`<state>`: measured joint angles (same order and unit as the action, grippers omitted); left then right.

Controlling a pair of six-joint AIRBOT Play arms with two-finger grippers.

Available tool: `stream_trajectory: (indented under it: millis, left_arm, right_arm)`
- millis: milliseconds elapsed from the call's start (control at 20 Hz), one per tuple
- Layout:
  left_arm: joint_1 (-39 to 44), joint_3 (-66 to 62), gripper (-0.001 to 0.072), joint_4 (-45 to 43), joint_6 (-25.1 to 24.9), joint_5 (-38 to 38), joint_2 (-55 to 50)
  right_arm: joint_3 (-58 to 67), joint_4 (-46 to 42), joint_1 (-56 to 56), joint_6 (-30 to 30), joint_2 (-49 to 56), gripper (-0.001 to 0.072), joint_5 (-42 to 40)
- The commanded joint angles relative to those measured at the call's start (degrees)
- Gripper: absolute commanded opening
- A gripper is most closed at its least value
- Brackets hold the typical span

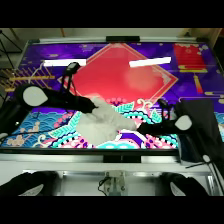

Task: Fold the shirts.

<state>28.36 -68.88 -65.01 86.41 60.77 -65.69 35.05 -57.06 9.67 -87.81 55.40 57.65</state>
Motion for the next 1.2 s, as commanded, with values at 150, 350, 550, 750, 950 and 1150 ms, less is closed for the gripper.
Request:
stream_trajectory:
  millis: [150,350,550,750,950,1150]
  left_arm:
    - [-0.1,0.7,0.0036,-0.4,0.3,1.9,0.2]
    - [-0.1,0.7,0.0036,-0.1,0.5,1.9,0.2]
    - [-0.1,0.7,0.0037,-0.1,0.4,1.4,0.0]
    - [-0.2,0.7,0.0036,-0.2,0.2,0.6,0.0]
    - [-0.2,-5.8,0.0036,-4.9,0.2,2.3,1.1]
    - [-0.2,-30.6,0.0036,-8.3,0.2,3.3,3.8]
  right_arm:
    - [-2.8,11.4,1.5,0.3,13.0,0.0562,-15.5]
    - [-2.8,19.9,1.5,3.1,17.1,0.0561,-17.9]
    - [-2.8,25.0,1.5,5.2,19.1,0.0482,-19.0]
    - [-1.5,26.7,1.5,9.0,19.0,0.0065,-15.1]
    - [6.9,18.5,1.0,13.5,10.5,0.0065,-9.0]
    - [27.6,5.3,-5.0,17.0,-7.3,0.0065,-6.4]
